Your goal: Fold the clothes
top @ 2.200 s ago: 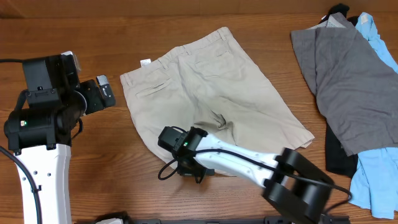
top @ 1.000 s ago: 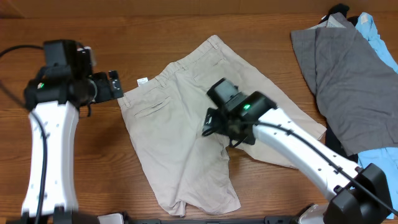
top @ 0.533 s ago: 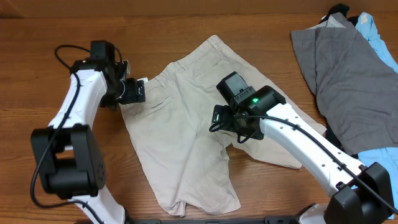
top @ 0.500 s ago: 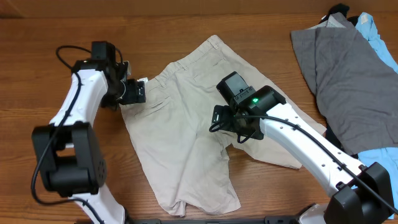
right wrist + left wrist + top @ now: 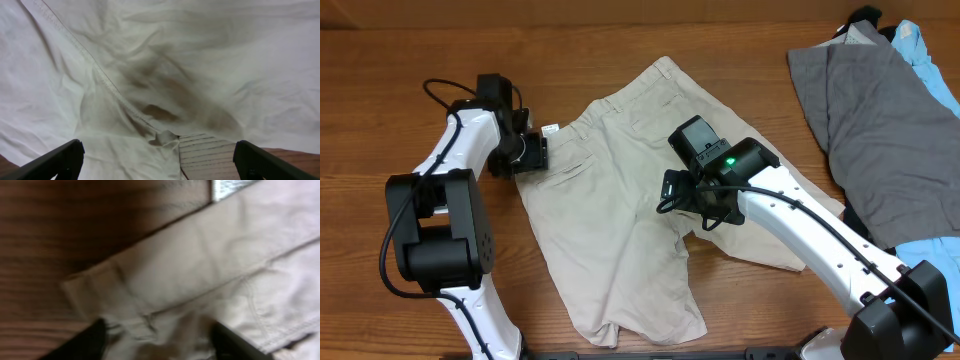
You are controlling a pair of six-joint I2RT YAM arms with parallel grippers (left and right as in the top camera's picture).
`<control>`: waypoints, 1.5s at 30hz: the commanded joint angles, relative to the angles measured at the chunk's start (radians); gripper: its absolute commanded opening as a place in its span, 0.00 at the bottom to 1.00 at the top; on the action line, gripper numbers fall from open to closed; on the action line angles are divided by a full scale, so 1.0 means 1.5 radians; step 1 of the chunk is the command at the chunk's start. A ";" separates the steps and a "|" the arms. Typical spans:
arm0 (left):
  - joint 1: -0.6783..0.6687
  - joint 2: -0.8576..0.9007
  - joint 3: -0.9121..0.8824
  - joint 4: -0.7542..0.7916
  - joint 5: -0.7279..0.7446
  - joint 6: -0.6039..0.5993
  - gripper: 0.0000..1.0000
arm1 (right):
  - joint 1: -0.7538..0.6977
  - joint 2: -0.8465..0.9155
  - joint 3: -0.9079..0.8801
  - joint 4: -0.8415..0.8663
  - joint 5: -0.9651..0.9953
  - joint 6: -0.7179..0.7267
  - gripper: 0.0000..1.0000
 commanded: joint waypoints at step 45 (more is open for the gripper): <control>0.108 -0.236 0.132 -0.092 0.167 -0.061 1.00 | -0.110 0.128 0.007 0.053 -0.054 -0.006 0.74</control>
